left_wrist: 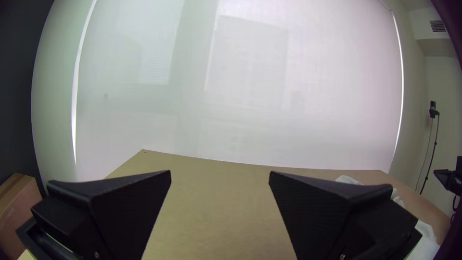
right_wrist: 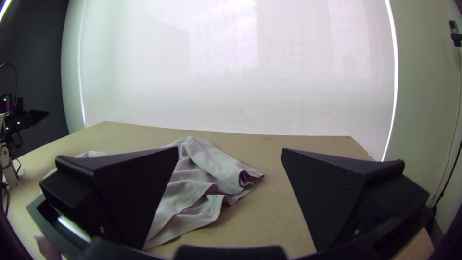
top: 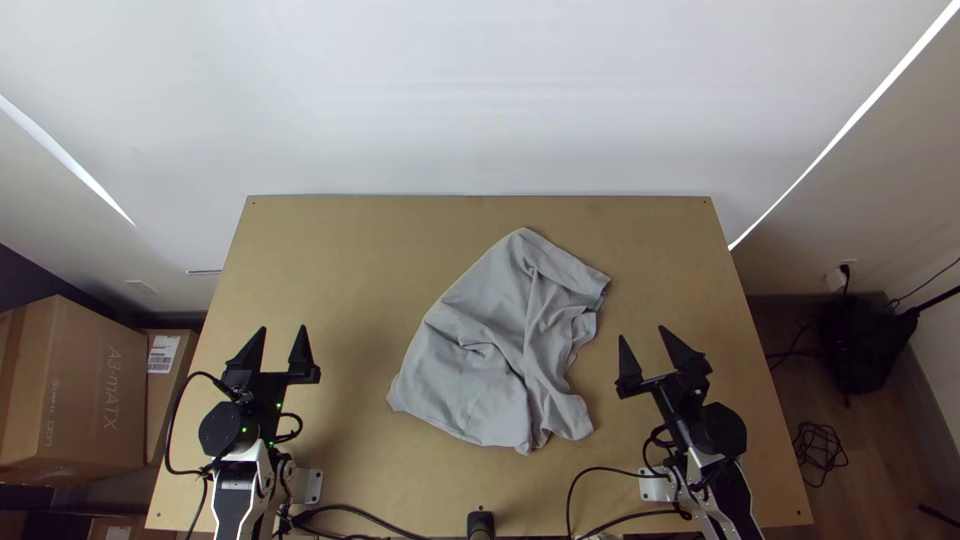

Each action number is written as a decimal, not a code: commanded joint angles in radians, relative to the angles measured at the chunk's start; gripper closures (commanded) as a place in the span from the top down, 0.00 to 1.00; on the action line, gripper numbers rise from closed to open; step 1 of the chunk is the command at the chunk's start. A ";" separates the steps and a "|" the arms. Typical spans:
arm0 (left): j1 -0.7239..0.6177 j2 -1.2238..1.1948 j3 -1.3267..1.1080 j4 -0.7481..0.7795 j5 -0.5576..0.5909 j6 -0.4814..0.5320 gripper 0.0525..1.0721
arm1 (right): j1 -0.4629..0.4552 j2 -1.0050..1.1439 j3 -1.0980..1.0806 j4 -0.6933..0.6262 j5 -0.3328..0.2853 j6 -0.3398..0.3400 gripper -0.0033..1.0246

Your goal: Fold the t-shirt

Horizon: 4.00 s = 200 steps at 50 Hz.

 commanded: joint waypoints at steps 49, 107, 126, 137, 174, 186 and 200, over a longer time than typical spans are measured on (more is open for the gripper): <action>0.111 0.383 0.441 -0.172 -0.009 0.063 0.96 | 0.185 0.648 0.543 -0.057 -0.108 -0.304 0.96; 0.315 0.560 0.760 -0.626 -0.009 -0.043 0.96 | 0.868 1.388 0.851 -0.386 -0.316 -0.046 0.96; 0.285 0.560 0.737 -0.652 0.014 -0.118 0.96 | 0.914 1.557 0.882 -0.274 -0.320 -0.012 0.96; 0.261 0.540 0.694 -0.638 0.027 -0.135 0.95 | 0.917 1.652 0.925 -0.255 -0.320 0.002 0.90; 0.249 0.552 0.691 -0.606 0.027 -0.137 0.95 | 0.909 1.683 0.906 -0.172 -0.316 0.071 0.03; 0.235 0.557 0.708 -0.612 0.028 -0.158 0.95 | 0.871 1.586 0.914 -0.168 -0.294 0.111 0.03; 0.143 0.587 0.703 -0.601 0.045 -0.204 0.95 | 0.699 1.448 0.925 -0.126 -0.225 0.124 0.03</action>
